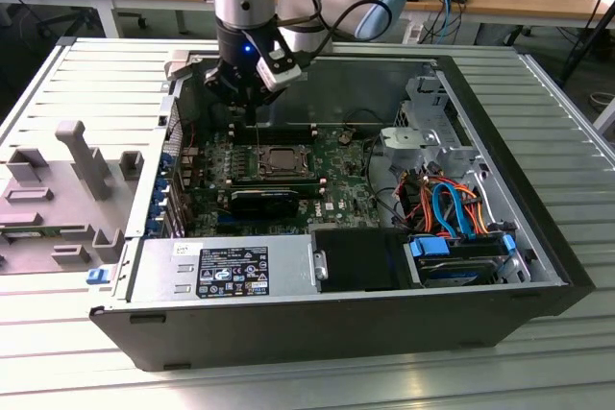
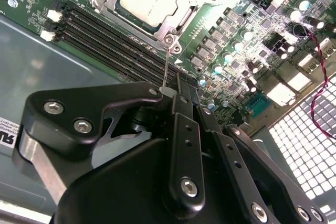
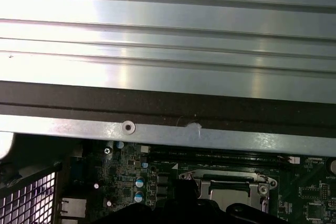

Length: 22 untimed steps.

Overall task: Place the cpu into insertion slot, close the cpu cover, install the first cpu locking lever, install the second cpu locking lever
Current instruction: 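Install the first cpu locking lever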

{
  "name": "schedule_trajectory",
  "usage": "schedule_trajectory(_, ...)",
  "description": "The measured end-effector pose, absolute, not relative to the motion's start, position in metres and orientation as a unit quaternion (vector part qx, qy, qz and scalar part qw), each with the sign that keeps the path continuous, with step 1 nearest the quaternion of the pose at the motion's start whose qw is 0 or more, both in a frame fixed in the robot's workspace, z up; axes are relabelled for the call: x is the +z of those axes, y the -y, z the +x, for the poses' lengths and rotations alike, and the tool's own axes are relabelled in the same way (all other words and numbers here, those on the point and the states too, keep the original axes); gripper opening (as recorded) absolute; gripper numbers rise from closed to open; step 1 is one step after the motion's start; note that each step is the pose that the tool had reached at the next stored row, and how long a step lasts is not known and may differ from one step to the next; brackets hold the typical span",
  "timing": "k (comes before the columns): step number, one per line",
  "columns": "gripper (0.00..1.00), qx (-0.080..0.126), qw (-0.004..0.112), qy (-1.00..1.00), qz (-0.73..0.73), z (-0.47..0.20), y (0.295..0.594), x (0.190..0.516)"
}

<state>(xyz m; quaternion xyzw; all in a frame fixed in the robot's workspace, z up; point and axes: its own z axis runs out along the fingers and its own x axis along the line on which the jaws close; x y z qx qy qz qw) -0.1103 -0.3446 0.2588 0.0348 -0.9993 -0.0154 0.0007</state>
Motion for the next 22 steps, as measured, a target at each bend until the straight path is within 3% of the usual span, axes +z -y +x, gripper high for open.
schedule_trajectory(22,0.11,-0.015,0.001,0.999,0.035,-0.1023,0.3447,0.2572)
